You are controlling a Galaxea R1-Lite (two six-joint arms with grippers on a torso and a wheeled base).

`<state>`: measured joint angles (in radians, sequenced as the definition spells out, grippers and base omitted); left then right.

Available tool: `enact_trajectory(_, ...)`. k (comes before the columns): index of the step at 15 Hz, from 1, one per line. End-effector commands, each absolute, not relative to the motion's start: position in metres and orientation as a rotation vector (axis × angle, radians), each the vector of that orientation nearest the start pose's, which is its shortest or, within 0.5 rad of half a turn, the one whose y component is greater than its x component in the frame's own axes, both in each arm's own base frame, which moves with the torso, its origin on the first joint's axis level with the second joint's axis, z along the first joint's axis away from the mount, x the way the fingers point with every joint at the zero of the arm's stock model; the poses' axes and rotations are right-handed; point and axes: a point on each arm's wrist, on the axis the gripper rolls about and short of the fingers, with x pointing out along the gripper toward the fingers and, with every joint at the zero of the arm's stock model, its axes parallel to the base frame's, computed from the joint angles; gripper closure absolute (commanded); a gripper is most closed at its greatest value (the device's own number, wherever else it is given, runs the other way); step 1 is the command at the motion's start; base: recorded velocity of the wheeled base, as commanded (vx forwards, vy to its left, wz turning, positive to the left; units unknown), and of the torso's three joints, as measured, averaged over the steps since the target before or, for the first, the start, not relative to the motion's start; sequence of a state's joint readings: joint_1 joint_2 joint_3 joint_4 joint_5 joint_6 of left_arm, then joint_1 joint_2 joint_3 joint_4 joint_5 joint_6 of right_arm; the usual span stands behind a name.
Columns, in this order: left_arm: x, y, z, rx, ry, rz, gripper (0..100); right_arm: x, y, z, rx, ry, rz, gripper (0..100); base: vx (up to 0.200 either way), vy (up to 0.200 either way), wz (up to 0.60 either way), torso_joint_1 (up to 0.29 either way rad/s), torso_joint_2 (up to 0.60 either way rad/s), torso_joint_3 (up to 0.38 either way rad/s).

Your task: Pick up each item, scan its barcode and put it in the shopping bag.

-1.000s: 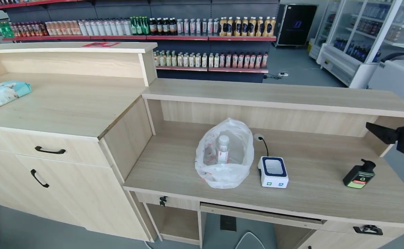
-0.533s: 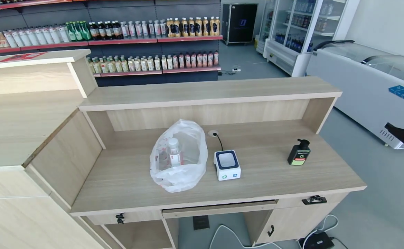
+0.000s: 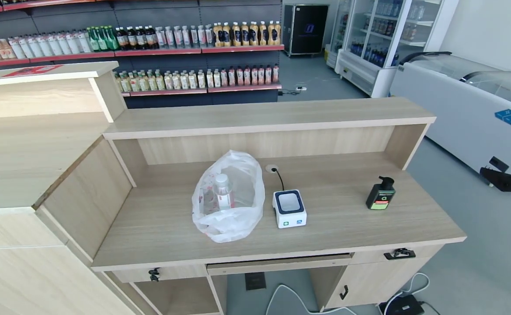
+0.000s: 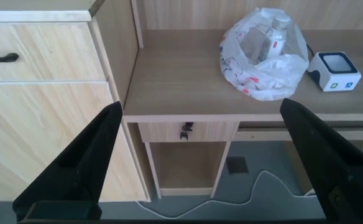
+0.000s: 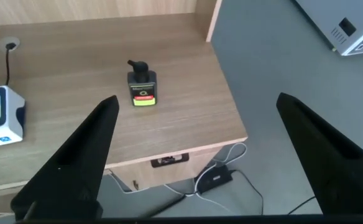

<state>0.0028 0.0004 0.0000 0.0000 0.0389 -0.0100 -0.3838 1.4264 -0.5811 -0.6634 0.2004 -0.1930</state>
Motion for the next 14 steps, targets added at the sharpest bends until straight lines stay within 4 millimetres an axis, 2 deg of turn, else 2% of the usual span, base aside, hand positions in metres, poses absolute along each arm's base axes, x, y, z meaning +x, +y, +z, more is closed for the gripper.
enact_trajectory(1,-0.023,0.001,0.075,-0.014,0.000,0.043,0,0.216,-0.087,0.176,-0.124,0.252,-0.178,0,-0.200,0.000,0.00,-0.002,0.00,0.007)
enact_trajectory(4,-0.023,0.001,0.075,-0.014,0.000,0.041,0,0.249,-0.124,0.146,-0.131,0.192,-0.254,0,-0.200,0.000,0.00,0.012,0.00,0.001)
enact_trajectory(6,-0.023,0.001,0.075,-0.011,0.000,0.043,0,0.261,-0.140,0.132,-0.153,0.142,-0.262,0,-0.100,0.000,0.00,-0.006,-0.01,-0.001)
enact_trajectory(9,-0.023,0.001,0.075,-0.011,0.000,0.041,0,0.279,-0.151,0.148,-0.149,0.095,-0.269,0,0.000,0.000,0.00,0.000,0.00,0.000)
enact_trajectory(14,-0.023,0.001,0.075,-0.011,0.000,0.043,0,0.306,-0.179,0.190,-0.141,0.116,-0.349,0,0.000,0.000,0.00,0.000,0.00,0.000)
